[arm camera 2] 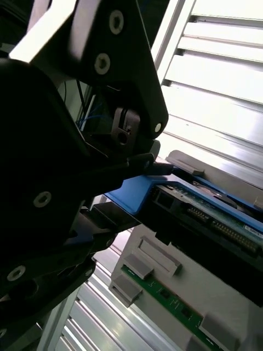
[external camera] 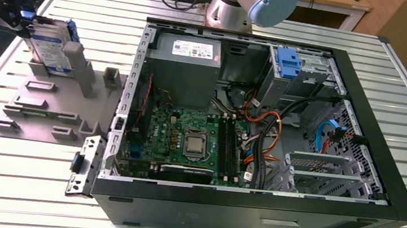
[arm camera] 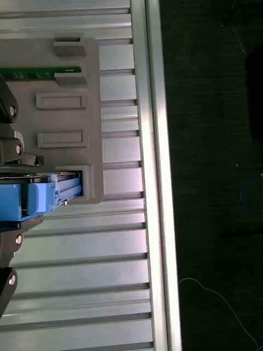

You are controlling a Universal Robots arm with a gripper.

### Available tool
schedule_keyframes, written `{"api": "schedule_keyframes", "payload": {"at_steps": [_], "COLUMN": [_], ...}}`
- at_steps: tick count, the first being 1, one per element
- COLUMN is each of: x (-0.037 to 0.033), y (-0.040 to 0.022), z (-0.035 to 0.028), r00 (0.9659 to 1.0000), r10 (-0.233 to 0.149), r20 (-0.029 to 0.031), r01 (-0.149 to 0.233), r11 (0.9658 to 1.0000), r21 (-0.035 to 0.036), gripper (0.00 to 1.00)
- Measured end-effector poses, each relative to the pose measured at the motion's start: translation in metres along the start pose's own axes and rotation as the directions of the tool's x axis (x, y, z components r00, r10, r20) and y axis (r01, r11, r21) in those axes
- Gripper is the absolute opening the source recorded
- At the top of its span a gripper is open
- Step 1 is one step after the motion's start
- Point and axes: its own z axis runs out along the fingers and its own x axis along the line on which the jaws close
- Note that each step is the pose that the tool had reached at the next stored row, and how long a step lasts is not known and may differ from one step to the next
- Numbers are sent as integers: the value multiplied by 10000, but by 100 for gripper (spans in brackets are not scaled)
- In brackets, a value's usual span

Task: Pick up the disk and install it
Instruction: 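Pick up the disk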

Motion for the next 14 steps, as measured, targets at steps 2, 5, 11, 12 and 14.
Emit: {"api": "schedule_keyframes", "payload": {"at_steps": [2, 5, 11, 12, 14], "x": [-7, -10, -11, -10, -11], "y": [0, 0, 0, 0, 0], "z": [7, 11, 14, 14, 14], "r00": [10000, 10000, 10000, 10000, 10000], "r10": [-8, -9, -8, -8, -8], "r20": [1, -2, 0, 0, 0], "r01": [8, 9, 8, 8, 8], "r11": [10000, 10000, 10000, 10000, 10000], "r21": [1, -3, 0, -1, 0], "gripper": [45, 45, 37, 37, 37]}}
